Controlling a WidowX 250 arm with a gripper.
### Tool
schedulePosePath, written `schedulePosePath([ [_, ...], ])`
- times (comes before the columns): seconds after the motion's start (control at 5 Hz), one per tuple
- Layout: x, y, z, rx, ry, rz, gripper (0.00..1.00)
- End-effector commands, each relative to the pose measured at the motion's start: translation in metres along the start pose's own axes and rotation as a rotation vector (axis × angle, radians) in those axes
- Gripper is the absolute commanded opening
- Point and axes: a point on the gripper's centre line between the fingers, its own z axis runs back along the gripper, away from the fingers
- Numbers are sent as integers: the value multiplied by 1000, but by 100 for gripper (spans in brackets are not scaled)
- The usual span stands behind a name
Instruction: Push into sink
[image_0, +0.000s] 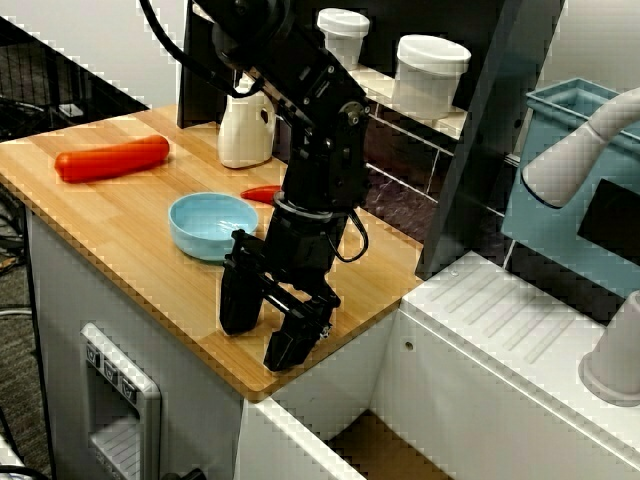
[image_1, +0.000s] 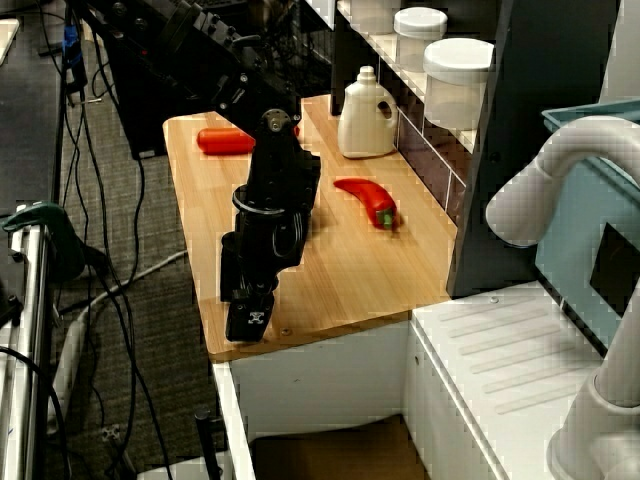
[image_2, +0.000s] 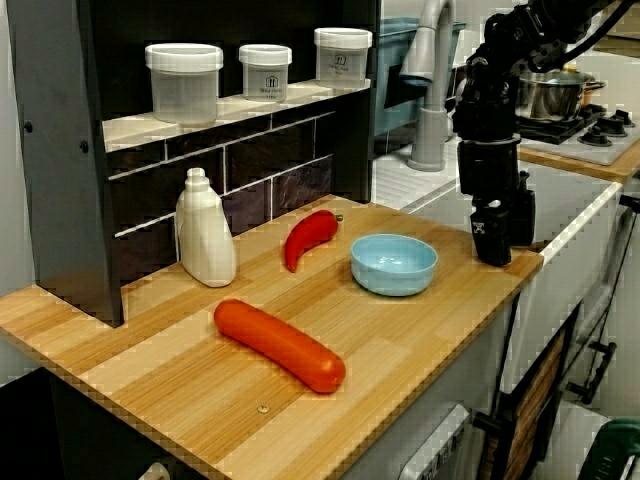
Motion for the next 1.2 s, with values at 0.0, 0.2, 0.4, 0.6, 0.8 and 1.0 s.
schedulePosePath([
  [0.0,0,0,0,0,0,0,100],
  [0.2,2,-4,33,-19,7,-19,100],
  [0.4,-9,-2,64,-15,-1,-51,100],
  [0.6,-20,8,85,-9,-14,-113,100],
  [0.8,-23,46,98,-2,-82,-93,100],
  [1.0,-21,83,109,-35,-148,-35,100],
])
